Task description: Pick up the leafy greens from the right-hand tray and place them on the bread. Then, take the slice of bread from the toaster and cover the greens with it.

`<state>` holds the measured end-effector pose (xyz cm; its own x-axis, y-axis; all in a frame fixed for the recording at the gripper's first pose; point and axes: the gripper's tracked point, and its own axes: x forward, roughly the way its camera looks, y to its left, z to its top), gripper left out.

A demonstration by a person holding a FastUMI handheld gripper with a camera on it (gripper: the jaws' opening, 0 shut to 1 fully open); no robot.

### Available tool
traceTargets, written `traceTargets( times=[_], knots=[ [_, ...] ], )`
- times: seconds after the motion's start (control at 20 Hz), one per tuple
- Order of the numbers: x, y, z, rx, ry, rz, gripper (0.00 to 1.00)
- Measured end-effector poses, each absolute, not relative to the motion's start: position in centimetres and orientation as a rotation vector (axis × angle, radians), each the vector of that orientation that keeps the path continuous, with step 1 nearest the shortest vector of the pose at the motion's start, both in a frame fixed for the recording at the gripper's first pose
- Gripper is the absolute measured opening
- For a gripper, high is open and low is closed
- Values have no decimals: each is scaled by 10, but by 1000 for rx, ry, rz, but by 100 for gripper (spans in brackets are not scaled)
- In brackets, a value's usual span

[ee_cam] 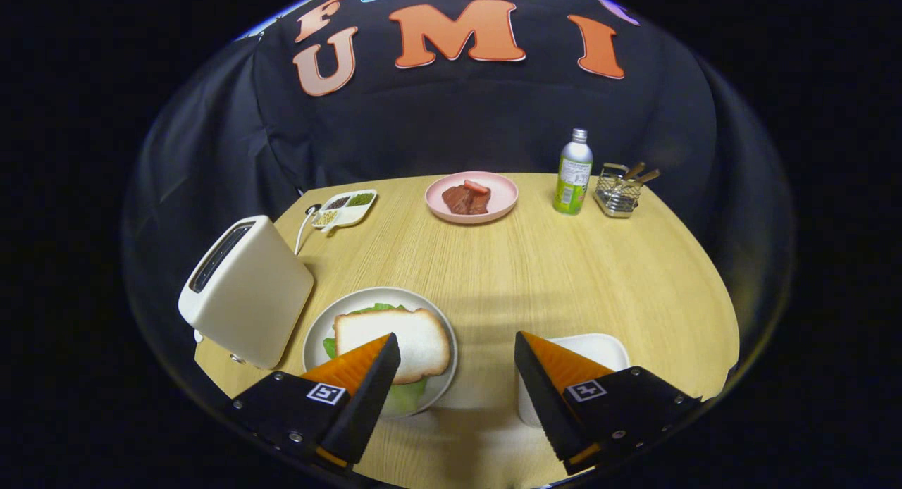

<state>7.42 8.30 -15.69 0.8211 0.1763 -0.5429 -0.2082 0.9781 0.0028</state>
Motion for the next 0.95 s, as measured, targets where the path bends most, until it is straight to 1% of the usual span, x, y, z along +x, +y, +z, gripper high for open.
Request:
traceTargets(
  times=[0.3,0.65,0.95],
  knots=[
    [71,36,-85,-64,428,151,98],
    [51,1,11,-86,199,111,98],
    [31,-23,52,-64,69,66,97]
  ],
)
